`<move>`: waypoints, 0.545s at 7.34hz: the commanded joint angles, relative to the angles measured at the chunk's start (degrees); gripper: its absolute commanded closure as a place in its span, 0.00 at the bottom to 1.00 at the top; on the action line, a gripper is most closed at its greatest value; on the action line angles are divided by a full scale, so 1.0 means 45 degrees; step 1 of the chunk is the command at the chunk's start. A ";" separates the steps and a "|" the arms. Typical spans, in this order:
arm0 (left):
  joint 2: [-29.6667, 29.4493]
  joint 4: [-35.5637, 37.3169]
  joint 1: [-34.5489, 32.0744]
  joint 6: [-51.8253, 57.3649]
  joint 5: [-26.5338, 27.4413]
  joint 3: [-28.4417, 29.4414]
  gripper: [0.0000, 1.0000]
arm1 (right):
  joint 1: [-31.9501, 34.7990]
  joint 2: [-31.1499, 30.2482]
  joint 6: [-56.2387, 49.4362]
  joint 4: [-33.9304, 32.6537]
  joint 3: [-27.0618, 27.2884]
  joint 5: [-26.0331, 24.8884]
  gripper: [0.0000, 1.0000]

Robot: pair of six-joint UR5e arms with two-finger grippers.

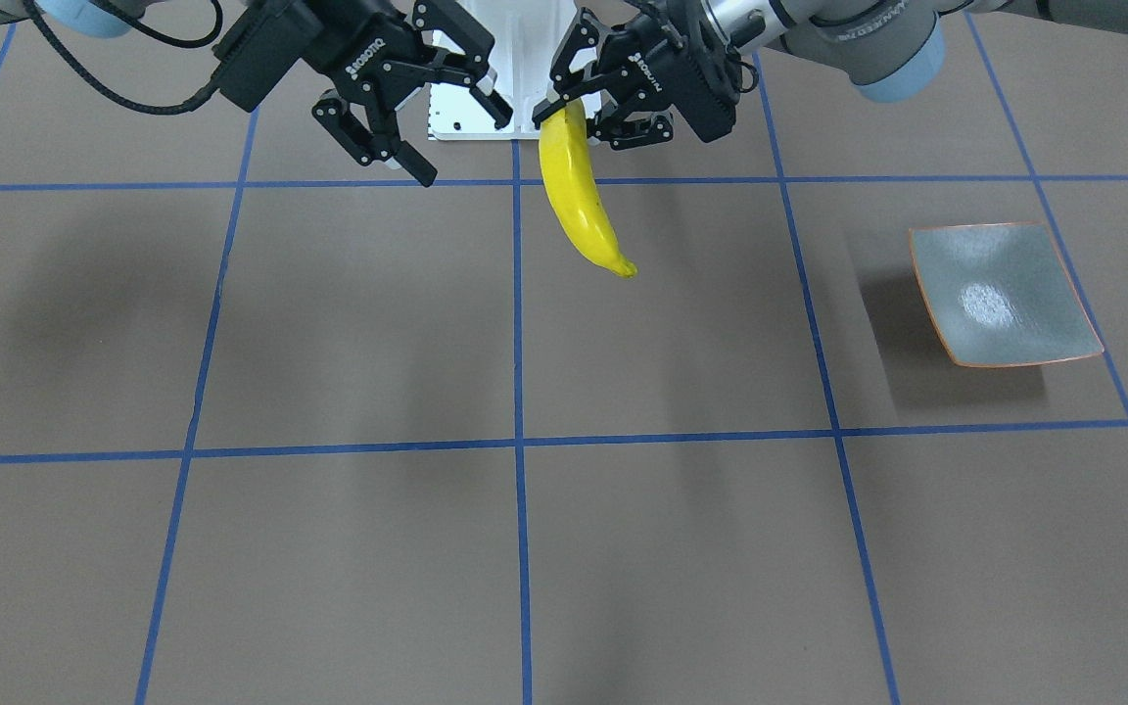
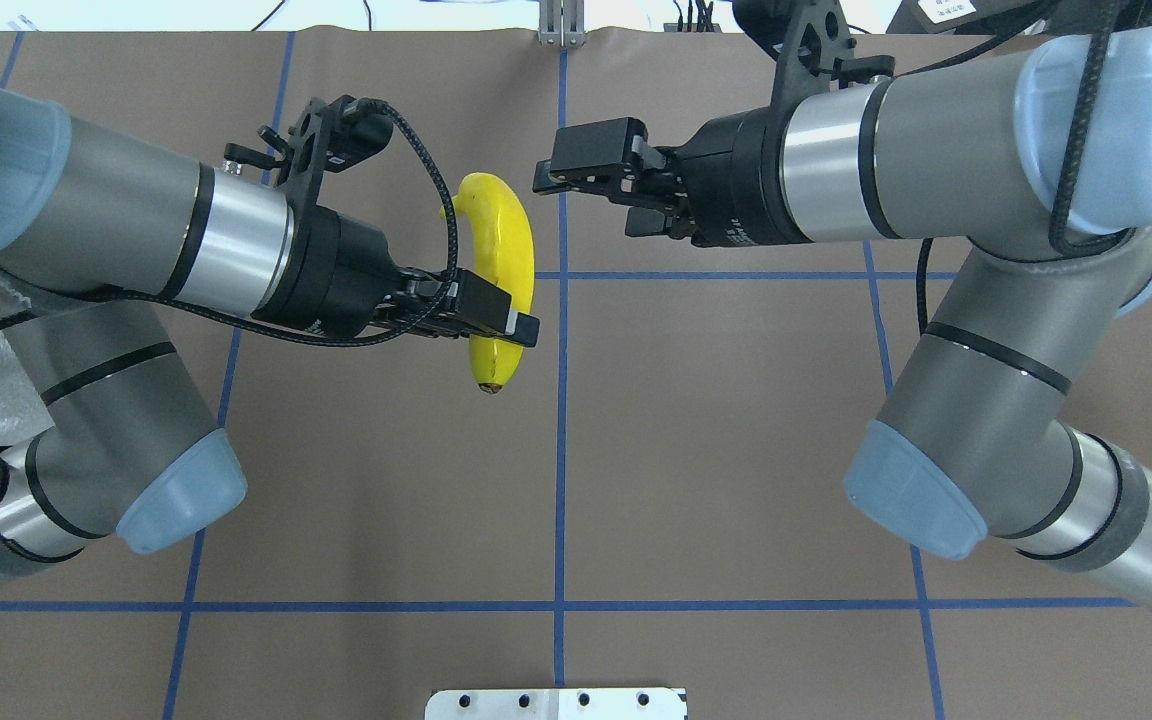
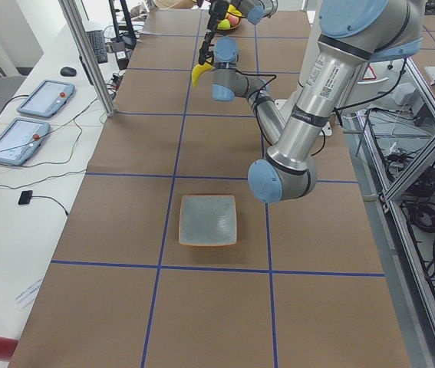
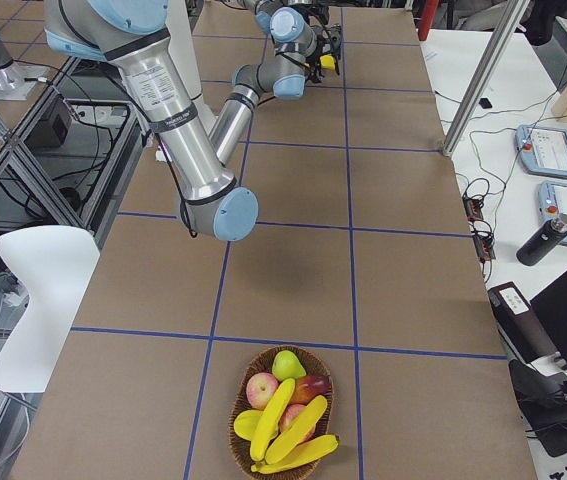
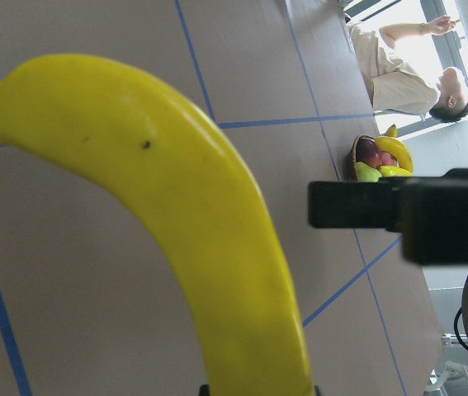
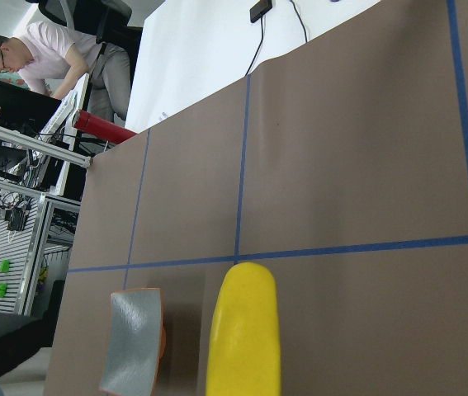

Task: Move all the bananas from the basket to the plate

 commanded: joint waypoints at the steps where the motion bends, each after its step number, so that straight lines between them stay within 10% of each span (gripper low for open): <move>1: 0.2661 -0.0034 -0.0776 0.0091 -0.0005 -0.0953 1.00 | 0.1192 -0.1454 -0.0878 -0.0343 -0.0281 0.0476 0.00; 4: 0.6569 -0.0073 -0.2106 0.3142 -0.0024 -0.1292 1.00 | 0.2619 -0.2764 -0.5149 -0.3191 -0.0342 0.0850 0.00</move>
